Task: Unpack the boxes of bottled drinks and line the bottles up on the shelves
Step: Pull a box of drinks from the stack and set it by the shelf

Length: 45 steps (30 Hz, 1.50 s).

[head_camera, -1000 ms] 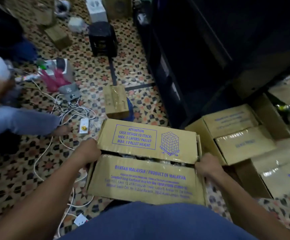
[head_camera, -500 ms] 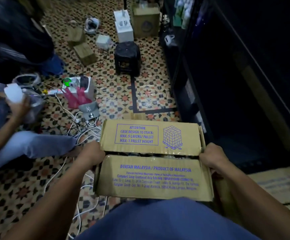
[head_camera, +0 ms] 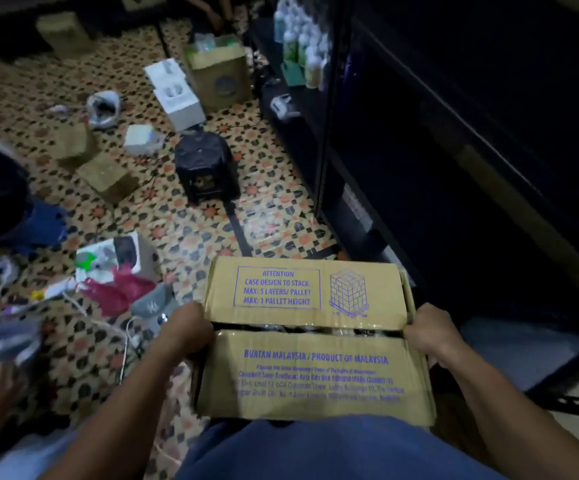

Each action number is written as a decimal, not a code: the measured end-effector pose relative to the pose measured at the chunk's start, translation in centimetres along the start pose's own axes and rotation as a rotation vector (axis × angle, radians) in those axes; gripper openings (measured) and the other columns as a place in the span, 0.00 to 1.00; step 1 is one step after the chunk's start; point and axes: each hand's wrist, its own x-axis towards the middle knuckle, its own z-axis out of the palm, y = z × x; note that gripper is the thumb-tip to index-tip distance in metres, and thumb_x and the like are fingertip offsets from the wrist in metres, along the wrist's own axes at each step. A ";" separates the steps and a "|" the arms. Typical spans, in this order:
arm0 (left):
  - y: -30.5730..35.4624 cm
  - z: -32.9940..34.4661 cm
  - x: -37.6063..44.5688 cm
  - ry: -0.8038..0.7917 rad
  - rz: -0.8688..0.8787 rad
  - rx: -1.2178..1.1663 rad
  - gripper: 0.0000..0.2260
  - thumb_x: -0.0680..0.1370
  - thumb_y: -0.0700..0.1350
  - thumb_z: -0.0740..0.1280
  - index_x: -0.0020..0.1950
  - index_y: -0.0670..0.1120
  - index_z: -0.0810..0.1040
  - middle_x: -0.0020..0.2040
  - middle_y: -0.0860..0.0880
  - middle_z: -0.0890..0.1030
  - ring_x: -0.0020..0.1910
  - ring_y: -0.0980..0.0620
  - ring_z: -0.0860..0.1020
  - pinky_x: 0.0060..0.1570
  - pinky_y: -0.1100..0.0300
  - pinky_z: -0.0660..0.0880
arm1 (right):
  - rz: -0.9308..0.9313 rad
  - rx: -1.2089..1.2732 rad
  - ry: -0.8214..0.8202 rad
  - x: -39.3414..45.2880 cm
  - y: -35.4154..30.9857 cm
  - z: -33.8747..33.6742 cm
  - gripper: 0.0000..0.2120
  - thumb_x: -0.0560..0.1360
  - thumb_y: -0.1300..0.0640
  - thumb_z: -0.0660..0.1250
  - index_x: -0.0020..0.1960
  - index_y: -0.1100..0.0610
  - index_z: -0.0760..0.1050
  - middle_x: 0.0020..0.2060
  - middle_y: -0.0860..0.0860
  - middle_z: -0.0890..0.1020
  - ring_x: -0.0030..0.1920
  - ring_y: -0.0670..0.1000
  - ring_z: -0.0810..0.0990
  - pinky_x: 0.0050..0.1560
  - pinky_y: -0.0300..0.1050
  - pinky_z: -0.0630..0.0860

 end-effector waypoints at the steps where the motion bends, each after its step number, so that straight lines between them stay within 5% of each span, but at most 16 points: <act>1: 0.7 -1.6 1.5 -0.017 0.044 0.039 0.17 0.73 0.47 0.62 0.56 0.39 0.82 0.56 0.38 0.84 0.55 0.39 0.81 0.51 0.55 0.75 | 0.029 0.035 0.011 0.3 -0.3 0.3 0.03 0.73 0.61 0.67 0.43 0.61 0.77 0.39 0.57 0.82 0.36 0.56 0.82 0.30 0.48 0.80; 5: 6.0 -7.2 6.0 -0.024 0.192 0.187 0.13 0.77 0.44 0.65 0.56 0.38 0.82 0.57 0.37 0.83 0.57 0.38 0.81 0.47 0.57 0.73 | 0.167 0.153 0.059 0.2 -0.5 1.2 0.03 0.71 0.59 0.68 0.42 0.59 0.76 0.39 0.55 0.81 0.37 0.55 0.79 0.33 0.42 0.71; 12: 18.2 -10.2 12.4 -0.041 0.444 0.427 0.14 0.81 0.46 0.63 0.61 0.42 0.82 0.61 0.41 0.83 0.62 0.41 0.80 0.52 0.57 0.74 | 0.380 0.442 0.108 0.9 1.6 3.1 0.10 0.73 0.61 0.67 0.34 0.60 0.71 0.42 0.61 0.83 0.47 0.62 0.83 0.38 0.42 0.72; 15: 22.8 -10.5 13.8 -0.057 0.501 0.523 0.13 0.80 0.45 0.63 0.59 0.41 0.82 0.61 0.40 0.83 0.61 0.42 0.80 0.52 0.57 0.74 | 0.432 0.497 0.115 1.5 2.1 2.8 0.09 0.74 0.58 0.65 0.42 0.64 0.78 0.49 0.64 0.84 0.54 0.64 0.83 0.45 0.46 0.75; 19: 27.9 -9.6 15.2 -0.110 0.591 0.618 0.14 0.82 0.44 0.62 0.63 0.40 0.80 0.65 0.41 0.81 0.65 0.42 0.78 0.55 0.57 0.72 | 0.512 0.515 0.115 2.0 3.1 3.4 0.11 0.71 0.56 0.65 0.43 0.64 0.80 0.48 0.65 0.84 0.51 0.64 0.83 0.41 0.44 0.72; 24: 31.1 -7.7 19.3 -0.223 0.598 0.606 0.07 0.80 0.43 0.66 0.52 0.41 0.81 0.55 0.41 0.83 0.54 0.44 0.81 0.44 0.60 0.69 | 0.654 0.575 0.142 2.6 2.5 4.5 0.05 0.73 0.61 0.67 0.40 0.62 0.79 0.45 0.63 0.84 0.48 0.62 0.83 0.40 0.45 0.73; 28: 32.6 -4.8 24.5 -0.290 0.621 0.617 0.08 0.77 0.43 0.69 0.53 0.41 0.83 0.52 0.42 0.85 0.49 0.45 0.82 0.44 0.57 0.77 | 0.758 0.608 0.162 5.0 2.0 6.5 0.08 0.75 0.60 0.68 0.38 0.60 0.73 0.35 0.55 0.77 0.32 0.50 0.74 0.31 0.42 0.67; 32: 33.9 -0.3 29.6 -0.329 0.696 0.636 0.10 0.80 0.40 0.65 0.56 0.38 0.83 0.54 0.40 0.84 0.55 0.40 0.82 0.52 0.50 0.80 | 0.792 0.641 0.161 10.3 2.7 10.3 0.10 0.75 0.60 0.68 0.37 0.61 0.73 0.42 0.60 0.82 0.47 0.59 0.82 0.39 0.40 0.66; 36: 34.1 5.6 35.1 -0.345 0.735 0.651 0.11 0.80 0.38 0.66 0.60 0.36 0.79 0.60 0.39 0.81 0.61 0.38 0.79 0.51 0.53 0.75 | 0.814 0.639 0.154 15.9 3.6 15.7 0.12 0.74 0.60 0.68 0.33 0.59 0.71 0.33 0.53 0.75 0.44 0.58 0.83 0.30 0.39 0.65; 39: 33.8 10.8 40.2 -0.365 0.762 0.703 0.12 0.80 0.39 0.66 0.60 0.35 0.80 0.61 0.36 0.80 0.61 0.38 0.78 0.51 0.53 0.73 | 0.842 0.661 0.147 20.6 4.3 20.4 0.07 0.74 0.61 0.69 0.38 0.61 0.74 0.37 0.56 0.77 0.43 0.59 0.83 0.35 0.44 0.74; 43: 33.4 17.9 46.8 -0.384 0.770 0.730 0.15 0.83 0.43 0.63 0.65 0.36 0.78 0.65 0.37 0.78 0.64 0.39 0.77 0.57 0.53 0.73 | 0.848 0.673 0.145 27.2 6.6 26.4 0.15 0.76 0.59 0.67 0.34 0.58 0.67 0.39 0.56 0.79 0.52 0.60 0.83 0.39 0.43 0.68; 45: 32.7 21.3 49.8 -0.385 0.748 0.714 0.17 0.83 0.44 0.64 0.69 0.37 0.75 0.68 0.38 0.77 0.67 0.39 0.76 0.59 0.53 0.73 | 0.835 0.686 0.134 30.6 8.2 29.7 0.09 0.76 0.57 0.67 0.41 0.61 0.73 0.49 0.60 0.83 0.54 0.61 0.82 0.40 0.43 0.68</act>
